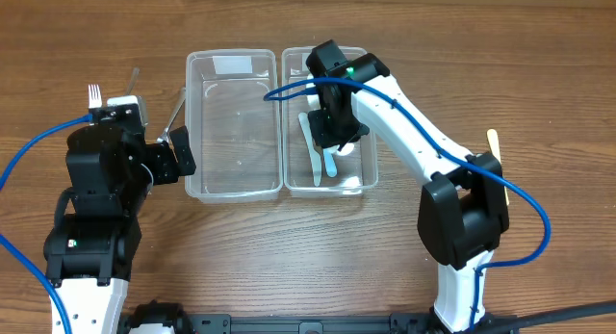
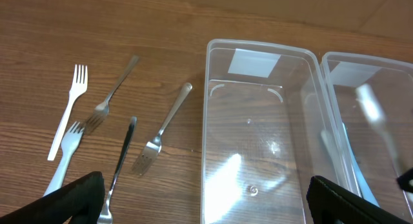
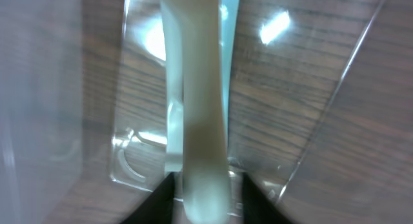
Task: Pack container
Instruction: 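Carry the white knife into the right container and release it, then lower the right gripper onto the light-blue spoon and grasp it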
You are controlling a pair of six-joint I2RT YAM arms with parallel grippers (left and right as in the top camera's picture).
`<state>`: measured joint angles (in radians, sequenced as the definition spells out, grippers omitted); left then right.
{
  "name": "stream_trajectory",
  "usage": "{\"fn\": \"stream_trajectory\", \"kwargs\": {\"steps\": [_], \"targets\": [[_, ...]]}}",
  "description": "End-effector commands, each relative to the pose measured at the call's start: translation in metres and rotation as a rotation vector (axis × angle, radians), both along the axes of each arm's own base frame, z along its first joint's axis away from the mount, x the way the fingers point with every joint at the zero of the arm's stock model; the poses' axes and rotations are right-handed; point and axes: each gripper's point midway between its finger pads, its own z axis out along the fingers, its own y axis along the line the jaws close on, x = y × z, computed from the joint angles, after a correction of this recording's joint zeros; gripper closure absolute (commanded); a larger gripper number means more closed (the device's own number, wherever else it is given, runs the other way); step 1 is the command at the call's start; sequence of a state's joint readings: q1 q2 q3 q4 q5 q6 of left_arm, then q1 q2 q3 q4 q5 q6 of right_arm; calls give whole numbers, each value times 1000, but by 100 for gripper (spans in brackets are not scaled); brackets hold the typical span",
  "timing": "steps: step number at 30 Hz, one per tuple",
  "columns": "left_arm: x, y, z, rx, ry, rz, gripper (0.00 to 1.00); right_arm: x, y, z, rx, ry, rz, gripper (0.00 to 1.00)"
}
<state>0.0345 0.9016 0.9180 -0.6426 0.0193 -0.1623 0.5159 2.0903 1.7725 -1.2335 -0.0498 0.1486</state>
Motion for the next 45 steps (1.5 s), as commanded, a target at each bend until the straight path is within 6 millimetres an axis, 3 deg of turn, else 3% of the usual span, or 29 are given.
{"fn": "stream_trajectory", "kwargs": {"steps": [1, 3, 5, 8, 10, 13, 14, 15, 20, 25, 28, 34, 40, 45], "targets": [[2, 0, 13, 1, -31, -4, 0, 7, 3, 13, 24, -47, -10, 53], [2, 0, 13, 1, -31, -4, 0, 9, 1, 24, 35, -71, -15, 38], [2, 0, 13, 2, -31, -5, 0, 14, -7, 48, 40, -126, -33, 33], [2, 0, 13, 1, -31, -4, 0, 26, -42, 113, 63, -268, -115, 17], [2, 0, 13, 2, -31, -5, 0, 28, -82, 156, 83, -367, -204, 0], [3, 0, 14, 2, -35, -4, 0, 19, -166, 202, 78, -464, -402, 0], [4, 0, 14, 2, -39, -4, 0, 12, -195, 209, 57, -471, -458, 0], [5, 0, 16, 2, -47, -4, 0, -3, -237, 209, 9, -443, -531, 0], [5, 0, 17, 2, -53, -4, 0, -26, -305, 166, -64, -321, -660, 0], [6, 0, 17, 2, -54, -4, 0, -48, -332, 78, -21, -191, -671, 0], [6, 0, 17, 2, -54, -4, 0, -56, -333, 40, -20, -152, -682, 0], [6, 0, 18, 2, -54, -4, 0, -65, -329, -11, -15, -34, -678, 0], [6, 0, 17, 2, -54, -4, 0, -68, -327, -46, -8, 70, -661, 0], [6, 0, 17, 2, -54, -4, 0, -64, -329, -54, -10, 67, -653, 0]]}}
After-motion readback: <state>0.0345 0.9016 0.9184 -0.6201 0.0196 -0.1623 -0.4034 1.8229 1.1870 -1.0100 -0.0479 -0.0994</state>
